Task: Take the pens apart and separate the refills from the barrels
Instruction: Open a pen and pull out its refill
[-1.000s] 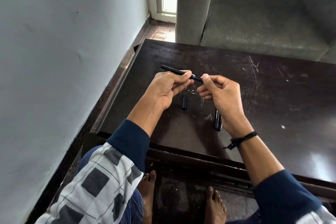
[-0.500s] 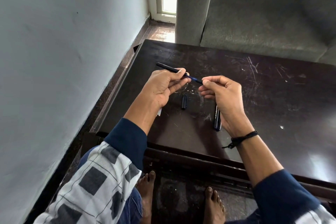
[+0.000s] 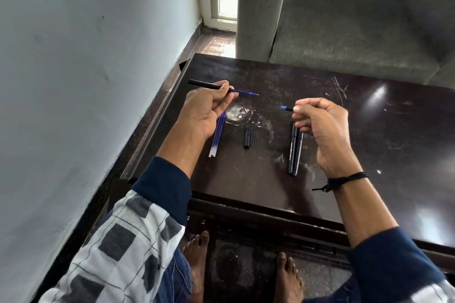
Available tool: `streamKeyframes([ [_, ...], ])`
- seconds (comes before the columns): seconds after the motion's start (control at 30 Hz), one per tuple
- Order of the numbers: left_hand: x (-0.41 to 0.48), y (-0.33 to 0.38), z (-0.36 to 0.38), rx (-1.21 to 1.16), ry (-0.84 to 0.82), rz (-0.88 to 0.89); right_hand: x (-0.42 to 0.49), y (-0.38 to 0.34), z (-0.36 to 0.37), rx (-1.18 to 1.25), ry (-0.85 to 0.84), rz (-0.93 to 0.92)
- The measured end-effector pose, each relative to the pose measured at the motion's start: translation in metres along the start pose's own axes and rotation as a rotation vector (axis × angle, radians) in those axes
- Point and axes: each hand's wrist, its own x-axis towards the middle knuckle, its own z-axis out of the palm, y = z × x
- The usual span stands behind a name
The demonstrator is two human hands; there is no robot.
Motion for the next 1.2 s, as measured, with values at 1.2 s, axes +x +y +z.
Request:
streamKeyframes([
  [1.2, -0.007, -0.02, 0.011, 0.156, -0.206, -0.119, -0.005, 0.012, 0.016, 0.065, -0.195, -0.006],
])
